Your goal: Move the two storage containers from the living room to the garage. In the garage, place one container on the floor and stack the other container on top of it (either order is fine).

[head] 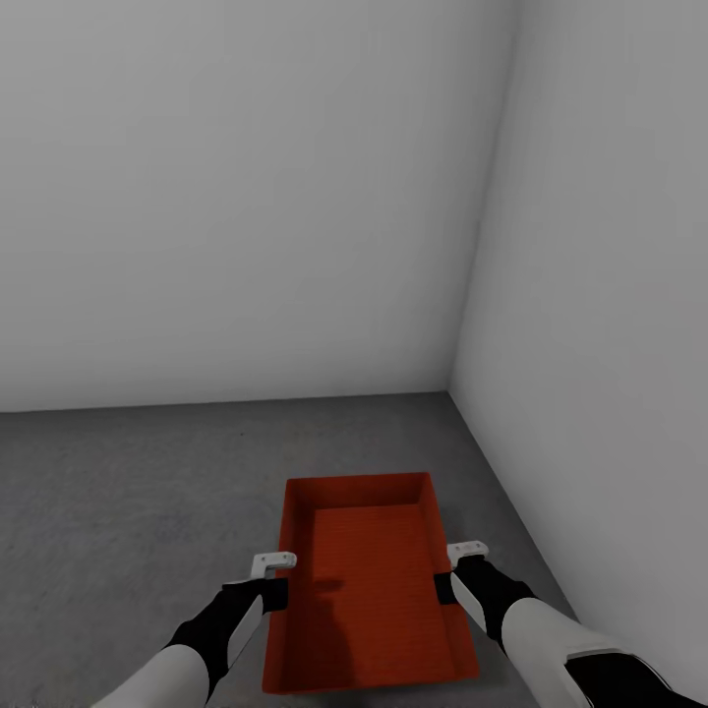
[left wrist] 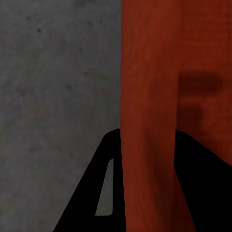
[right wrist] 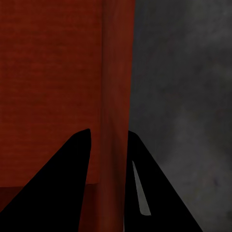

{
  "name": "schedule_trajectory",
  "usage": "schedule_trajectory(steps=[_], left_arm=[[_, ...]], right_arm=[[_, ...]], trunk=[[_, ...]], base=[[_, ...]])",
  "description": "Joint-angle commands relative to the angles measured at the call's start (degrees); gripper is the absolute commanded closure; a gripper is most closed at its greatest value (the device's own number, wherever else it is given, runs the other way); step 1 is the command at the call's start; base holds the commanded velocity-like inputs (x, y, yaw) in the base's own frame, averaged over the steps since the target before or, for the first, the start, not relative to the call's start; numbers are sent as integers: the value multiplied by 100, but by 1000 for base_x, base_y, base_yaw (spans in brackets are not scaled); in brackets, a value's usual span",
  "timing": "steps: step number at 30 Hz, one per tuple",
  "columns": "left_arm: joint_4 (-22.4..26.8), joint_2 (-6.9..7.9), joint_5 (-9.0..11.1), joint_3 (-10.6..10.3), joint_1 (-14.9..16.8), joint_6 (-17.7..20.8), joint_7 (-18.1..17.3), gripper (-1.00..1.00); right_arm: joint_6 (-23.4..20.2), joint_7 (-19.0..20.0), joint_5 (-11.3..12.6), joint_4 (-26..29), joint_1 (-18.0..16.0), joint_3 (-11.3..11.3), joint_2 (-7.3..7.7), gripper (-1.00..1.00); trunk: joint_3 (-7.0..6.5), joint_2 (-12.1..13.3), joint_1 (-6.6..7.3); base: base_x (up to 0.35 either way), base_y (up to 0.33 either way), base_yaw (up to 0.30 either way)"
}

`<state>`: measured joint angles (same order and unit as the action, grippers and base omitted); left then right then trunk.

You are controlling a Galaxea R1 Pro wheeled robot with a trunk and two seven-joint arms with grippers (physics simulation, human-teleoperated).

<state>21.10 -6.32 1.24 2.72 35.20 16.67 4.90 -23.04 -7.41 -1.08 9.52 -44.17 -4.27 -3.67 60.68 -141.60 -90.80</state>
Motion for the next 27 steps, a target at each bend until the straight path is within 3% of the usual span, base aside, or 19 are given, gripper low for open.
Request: schedule_trajectory(steps=[1,6,15,19,27], left_arm=[[13,-1,-63,37,1,38,29,100],[16,-1,-63,36,2,38,29,100],[13,-1,-63,36,-2,38,29,100],[12,-1,-63,37,-2,38,29,100],[15,-1,-63,36,1,38,29,100]], right_arm=[[-42,-10,-15,15,-4,-21,2,100],[-42,-9,-15,15,-4,-21,2,100],[-42,-9,-15,15,-3,-21,-2,100],[-42,-7,-15,15,-4,-21,0,100],[-42,-8,-15,15,-4,-21,0,100]], trunk=[[23,-44,-21],[41,-84,-43],[232,-174,-105],[232,-174,-105],[365,-182,-121]], base=[[0,0,0],[0,0,0],[0,0,0],[0,0,0],[0,0,0]])
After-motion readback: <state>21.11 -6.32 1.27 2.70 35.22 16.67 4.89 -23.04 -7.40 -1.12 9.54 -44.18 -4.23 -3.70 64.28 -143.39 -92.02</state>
